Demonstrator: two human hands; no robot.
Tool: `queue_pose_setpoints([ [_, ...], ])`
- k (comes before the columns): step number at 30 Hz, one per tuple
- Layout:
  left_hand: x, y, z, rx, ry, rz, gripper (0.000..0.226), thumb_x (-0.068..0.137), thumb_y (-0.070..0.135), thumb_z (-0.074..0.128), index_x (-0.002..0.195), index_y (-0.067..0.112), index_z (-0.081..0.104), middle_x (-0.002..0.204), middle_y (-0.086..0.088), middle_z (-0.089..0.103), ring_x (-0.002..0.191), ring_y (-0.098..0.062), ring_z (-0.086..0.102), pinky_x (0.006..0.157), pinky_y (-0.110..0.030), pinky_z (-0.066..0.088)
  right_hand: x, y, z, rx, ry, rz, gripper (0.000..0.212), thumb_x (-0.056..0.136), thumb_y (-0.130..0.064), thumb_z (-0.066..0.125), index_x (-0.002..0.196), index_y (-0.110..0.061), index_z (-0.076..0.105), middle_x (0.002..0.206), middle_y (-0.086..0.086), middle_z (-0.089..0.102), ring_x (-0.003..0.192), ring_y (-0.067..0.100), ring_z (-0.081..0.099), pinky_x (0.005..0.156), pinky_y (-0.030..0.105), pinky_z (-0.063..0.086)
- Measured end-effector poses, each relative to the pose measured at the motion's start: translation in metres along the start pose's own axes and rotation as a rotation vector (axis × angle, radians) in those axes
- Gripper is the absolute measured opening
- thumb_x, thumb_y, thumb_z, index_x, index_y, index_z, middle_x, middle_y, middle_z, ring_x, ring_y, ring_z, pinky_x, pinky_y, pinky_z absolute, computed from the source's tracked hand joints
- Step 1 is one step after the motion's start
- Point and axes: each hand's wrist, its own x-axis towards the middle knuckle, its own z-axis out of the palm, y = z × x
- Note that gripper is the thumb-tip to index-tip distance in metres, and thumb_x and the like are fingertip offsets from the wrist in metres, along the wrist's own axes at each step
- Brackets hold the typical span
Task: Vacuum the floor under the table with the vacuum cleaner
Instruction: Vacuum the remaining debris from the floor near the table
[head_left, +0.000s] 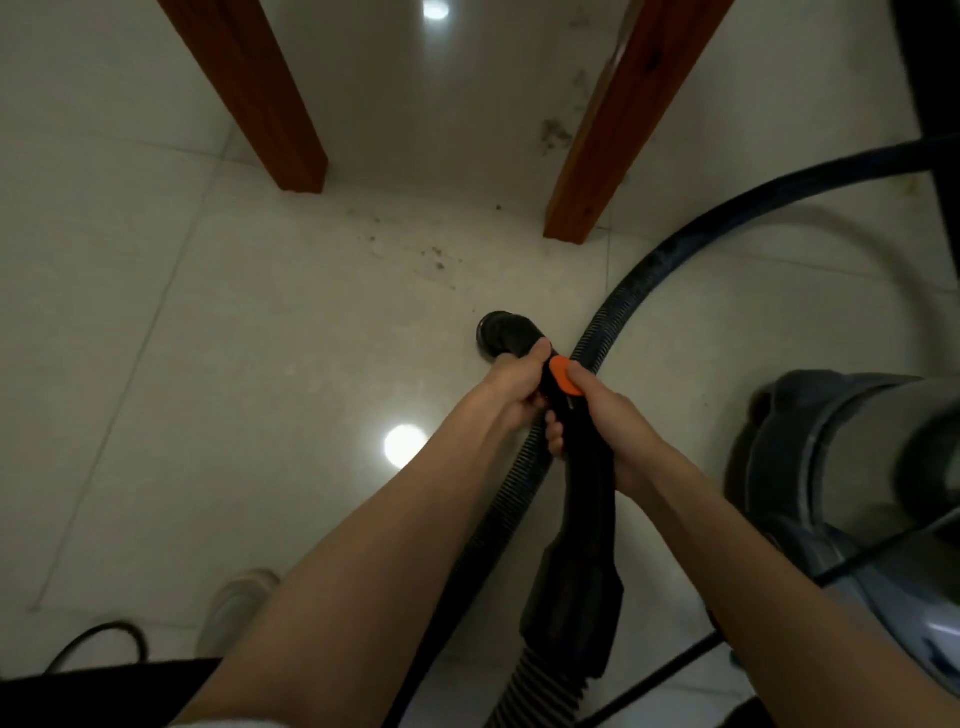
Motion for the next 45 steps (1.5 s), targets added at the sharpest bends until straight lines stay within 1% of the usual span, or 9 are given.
queue_pose_setpoints([
  [4,0.01,0.009,-0.007,0.039,0.038,0.058,0.025,0.097,0.031,0.049,0.097,0.006,0.052,0.074,-0.005,0.054,0.058,-0.014,0.048,0.046,-0.024,0.037,-0.014,-0.003,0.001,0.114,-0.087,0.105,0.044,0.091,-0.048,0.054,0.098,-0.005,0.061,0.064,0.008,0.049,0.044,0.013,0.049,0.041,0.023,0.046],
  [7,0.017,0.013,-0.013,0.052,0.041,0.057,0.029,0.097,0.034,0.048,0.08,0.01,0.049,0.07,-0.005,0.05,0.054,-0.014,0.043,0.045,-0.022,0.035,-0.021,-0.006,0.001,0.075,-0.09,0.094,0.042,0.094,-0.048,0.049,0.091,-0.007,0.057,0.06,0.006,0.047,0.041,0.012,0.048,0.038,0.022,0.044],
  [12,0.016,0.006,-0.007,0.077,0.037,0.016,0.033,0.099,0.034,0.044,0.075,0.011,0.047,0.061,-0.004,0.042,0.037,-0.011,0.036,0.03,-0.013,0.025,-0.018,-0.006,0.004,-0.146,0.037,-0.024,0.045,0.097,-0.045,0.047,0.085,-0.003,0.057,0.057,0.007,0.051,0.043,0.016,0.049,0.042,0.026,0.043],
  [15,0.012,0.004,-0.007,0.033,0.002,-0.066,0.034,0.098,0.037,0.045,0.075,0.012,0.048,0.054,-0.002,0.042,0.026,-0.006,0.035,0.031,-0.012,0.028,-0.016,-0.004,0.003,-0.162,0.053,-0.036,0.044,0.098,-0.043,0.046,0.09,-0.001,0.059,0.057,0.008,0.051,0.043,0.017,0.049,0.042,0.027,0.043],
  [18,0.01,0.005,-0.007,0.015,-0.027,-0.107,0.033,0.097,0.04,0.046,0.078,0.014,0.05,0.057,-0.001,0.044,0.039,-0.008,0.038,0.035,-0.014,0.032,-0.013,-0.005,0.001,-0.183,0.046,-0.06,0.046,0.098,-0.044,0.046,0.093,-0.002,0.061,0.056,0.007,0.052,0.044,0.017,0.05,0.043,0.027,0.044],
  [25,0.01,0.025,-0.014,0.1,-0.043,0.005,0.034,0.096,0.041,0.047,0.072,0.016,0.048,0.06,0.001,0.041,0.049,-0.007,0.035,0.046,-0.017,0.033,0.006,-0.019,0.014,-0.168,0.026,-0.092,0.045,0.097,-0.043,0.047,0.088,-0.001,0.059,0.056,0.008,0.05,0.04,0.016,0.048,0.038,0.024,0.043],
  [29,0.015,0.035,-0.024,0.083,-0.056,0.027,0.034,0.096,0.04,0.047,0.073,0.016,0.049,0.046,0.003,0.045,0.049,-0.006,0.034,0.046,-0.016,0.034,0.02,-0.026,0.022,-0.197,-0.014,-0.104,0.043,0.098,-0.044,0.047,0.096,-0.003,0.06,0.057,0.007,0.05,0.041,0.014,0.05,0.038,0.023,0.043],
  [38,0.021,0.034,-0.026,0.093,-0.097,0.064,0.03,0.095,0.04,0.05,0.096,0.011,0.054,0.071,-0.003,0.05,0.054,-0.01,0.044,0.05,-0.02,0.04,0.035,-0.025,0.024,-0.2,-0.062,-0.142,0.043,0.098,-0.045,0.044,0.088,-0.005,0.057,0.059,0.006,0.05,0.041,0.013,0.049,0.038,0.022,0.043],
  [45,0.021,0.04,-0.029,0.084,-0.095,0.153,0.027,0.095,0.035,0.052,0.089,0.009,0.055,0.072,-0.005,0.051,0.058,-0.012,0.042,0.053,-0.022,0.039,0.015,-0.023,0.011,0.013,-0.205,-0.049,0.041,0.099,-0.04,0.043,0.09,-0.002,0.057,0.06,0.006,0.051,0.045,0.013,0.052,0.044,0.022,0.048],
])
